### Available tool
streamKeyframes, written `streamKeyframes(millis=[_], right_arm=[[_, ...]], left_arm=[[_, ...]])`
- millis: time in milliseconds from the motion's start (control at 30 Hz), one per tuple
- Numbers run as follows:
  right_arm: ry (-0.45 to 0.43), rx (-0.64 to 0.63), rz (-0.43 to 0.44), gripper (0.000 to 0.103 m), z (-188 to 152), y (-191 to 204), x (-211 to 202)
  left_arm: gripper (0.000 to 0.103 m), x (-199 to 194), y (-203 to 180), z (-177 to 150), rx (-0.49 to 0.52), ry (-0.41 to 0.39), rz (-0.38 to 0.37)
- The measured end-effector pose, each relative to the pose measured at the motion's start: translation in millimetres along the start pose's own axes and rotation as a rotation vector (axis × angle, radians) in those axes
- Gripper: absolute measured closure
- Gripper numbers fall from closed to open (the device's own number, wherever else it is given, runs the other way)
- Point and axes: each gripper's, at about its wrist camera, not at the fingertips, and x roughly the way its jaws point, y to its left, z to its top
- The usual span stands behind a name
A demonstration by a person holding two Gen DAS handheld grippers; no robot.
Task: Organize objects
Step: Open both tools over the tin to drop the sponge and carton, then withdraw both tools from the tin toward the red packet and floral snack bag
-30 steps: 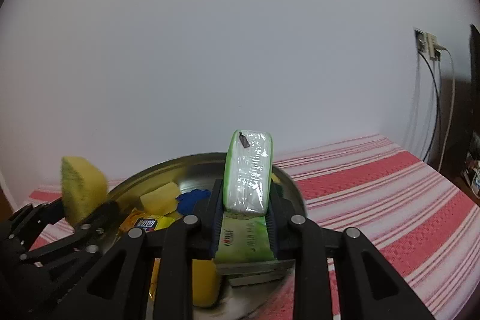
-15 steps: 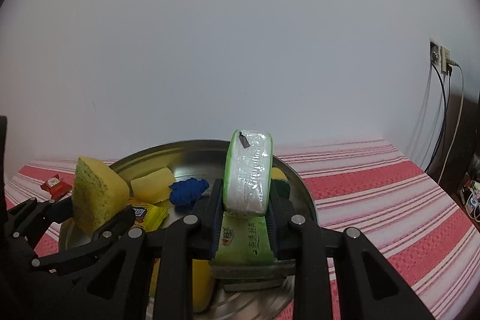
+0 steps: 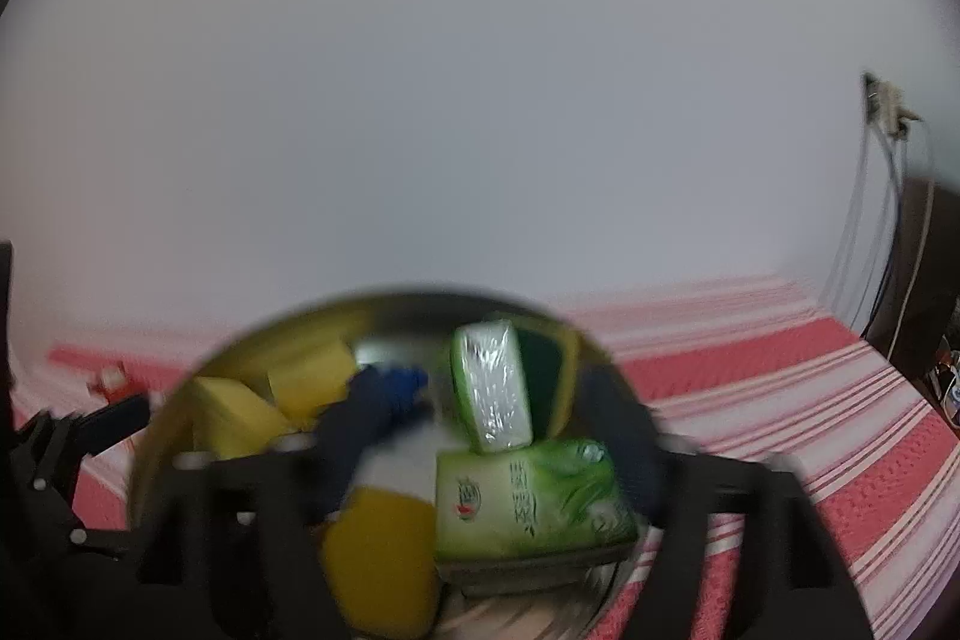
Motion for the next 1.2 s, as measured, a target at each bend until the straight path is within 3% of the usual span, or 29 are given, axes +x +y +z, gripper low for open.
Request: streamKeyframes(millis=[100,333,467,1200], right_arm=[[-0.081,0.02,-0.043,0.015,1,-6,-15],[-0.052,0.066,-0.048,0.015,3,-23,-2],[-0.069,0.051,-0.064,0.015,0,-7,-12],[-0.119,0.128,-0.281,0.015,-14,-3,-39]], left_arm=[[0.0,-8,-1,2,0.027,-0.034,0.019],[0.0,-8,21,1,-0.025,-0.023,0.036],[0.0,-8,40,-1,-0.066,-0.023,0.051],[0.0,-1,131,-22,-0.112,-0.05,0.231]])
